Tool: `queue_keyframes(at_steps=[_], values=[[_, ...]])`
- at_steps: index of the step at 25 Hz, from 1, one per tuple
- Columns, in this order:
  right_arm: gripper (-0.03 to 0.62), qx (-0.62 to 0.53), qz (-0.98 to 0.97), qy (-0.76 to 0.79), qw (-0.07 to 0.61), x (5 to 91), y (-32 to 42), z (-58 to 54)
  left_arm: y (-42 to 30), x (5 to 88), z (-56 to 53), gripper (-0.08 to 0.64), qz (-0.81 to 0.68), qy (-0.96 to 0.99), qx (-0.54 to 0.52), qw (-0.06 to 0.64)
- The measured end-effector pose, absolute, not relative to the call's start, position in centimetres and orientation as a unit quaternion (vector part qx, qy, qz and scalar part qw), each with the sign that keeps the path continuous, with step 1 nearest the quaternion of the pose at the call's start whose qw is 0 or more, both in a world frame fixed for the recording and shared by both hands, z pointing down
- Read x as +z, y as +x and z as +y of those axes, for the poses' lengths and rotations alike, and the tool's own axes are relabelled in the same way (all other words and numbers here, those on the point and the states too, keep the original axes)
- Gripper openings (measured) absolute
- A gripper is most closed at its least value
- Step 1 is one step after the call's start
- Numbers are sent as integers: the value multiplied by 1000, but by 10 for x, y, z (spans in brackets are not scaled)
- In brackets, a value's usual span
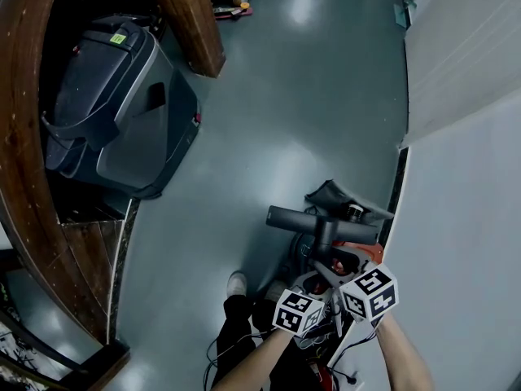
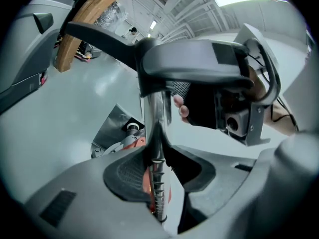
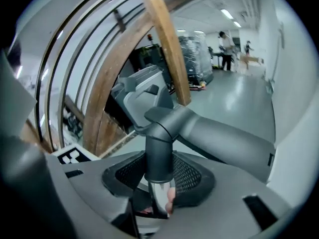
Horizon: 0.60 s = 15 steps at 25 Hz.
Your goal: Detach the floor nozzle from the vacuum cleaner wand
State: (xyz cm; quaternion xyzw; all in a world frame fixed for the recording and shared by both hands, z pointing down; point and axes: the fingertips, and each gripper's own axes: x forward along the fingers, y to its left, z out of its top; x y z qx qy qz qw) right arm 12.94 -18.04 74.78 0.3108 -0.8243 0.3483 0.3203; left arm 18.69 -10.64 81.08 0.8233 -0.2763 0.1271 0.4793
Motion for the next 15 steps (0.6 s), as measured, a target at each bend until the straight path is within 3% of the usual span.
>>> queue_keyframes(at_steps=[3,15], values=[[171,394,-814,342,257,731,134,-209,188,809,-106,149,-278,824,126,477],[172,354,-835,360,217,687,128,-240,180,805,-111,169,-275,832,145,460]])
